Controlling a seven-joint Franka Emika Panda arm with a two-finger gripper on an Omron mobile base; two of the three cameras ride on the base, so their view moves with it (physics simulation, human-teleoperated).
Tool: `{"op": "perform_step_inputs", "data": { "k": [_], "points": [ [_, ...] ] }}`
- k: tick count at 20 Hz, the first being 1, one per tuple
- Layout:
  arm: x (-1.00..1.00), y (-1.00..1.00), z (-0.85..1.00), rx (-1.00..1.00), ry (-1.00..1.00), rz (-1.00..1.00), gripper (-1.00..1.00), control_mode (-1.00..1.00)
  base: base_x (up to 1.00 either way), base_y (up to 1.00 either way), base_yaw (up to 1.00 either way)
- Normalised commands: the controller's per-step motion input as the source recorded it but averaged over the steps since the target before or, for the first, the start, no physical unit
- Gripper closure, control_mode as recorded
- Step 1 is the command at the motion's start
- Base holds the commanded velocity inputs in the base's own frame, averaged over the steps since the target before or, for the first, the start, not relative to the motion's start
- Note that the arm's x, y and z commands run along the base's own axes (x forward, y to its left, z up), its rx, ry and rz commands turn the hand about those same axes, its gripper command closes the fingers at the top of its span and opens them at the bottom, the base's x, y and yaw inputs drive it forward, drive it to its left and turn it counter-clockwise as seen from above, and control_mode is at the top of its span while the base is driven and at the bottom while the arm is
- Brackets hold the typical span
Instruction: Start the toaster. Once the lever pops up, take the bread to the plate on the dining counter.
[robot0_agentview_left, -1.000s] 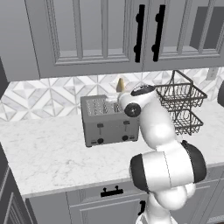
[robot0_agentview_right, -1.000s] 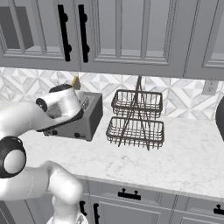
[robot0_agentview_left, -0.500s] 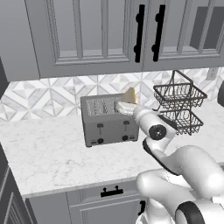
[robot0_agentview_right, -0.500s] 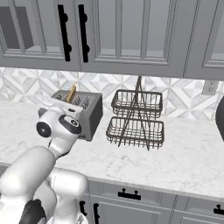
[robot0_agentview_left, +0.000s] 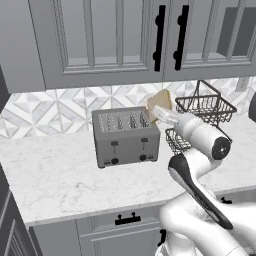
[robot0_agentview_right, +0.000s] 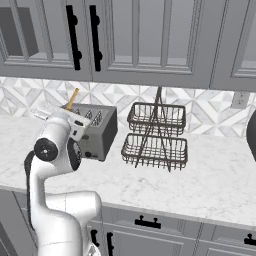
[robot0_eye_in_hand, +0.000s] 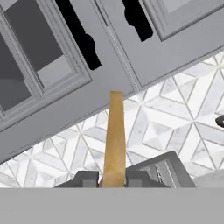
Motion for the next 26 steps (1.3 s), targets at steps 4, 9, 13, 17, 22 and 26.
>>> {"op": "perform_step_inputs", "data": {
  "k": [4, 9, 13, 17, 22, 26],
  "points": [
    [-1.0, 0.0, 0.21, 0.1, 0.07, -0.07, 1.0, -1.0, 0.0, 0.0, 0.0],
    [-1.0, -0.21, -0.03, 0.01, 0.32, -0.2, 1.0, -1.0, 0.0, 0.0, 0.0],
    [-0.88, -0.6, -0.52, 0.01, 0.13, -0.31, 1.0, -1.0, 0.0, 0.0, 0.0],
    [-0.39, -0.35, -0.4, 0.0, 0.0, -0.18, 1.0, -1.0, 0.0, 0.0, 0.0],
    [-0.05, -0.11, -0.19, 0.0, 0.0, -0.1, 1.0, -1.0, 0.0, 0.0, 0.0],
    [-0.03, -0.08, -0.04, 0.0, 0.0, -0.08, 1.0, -1.0, 0.0, 0.0, 0.0]
  ]
}}
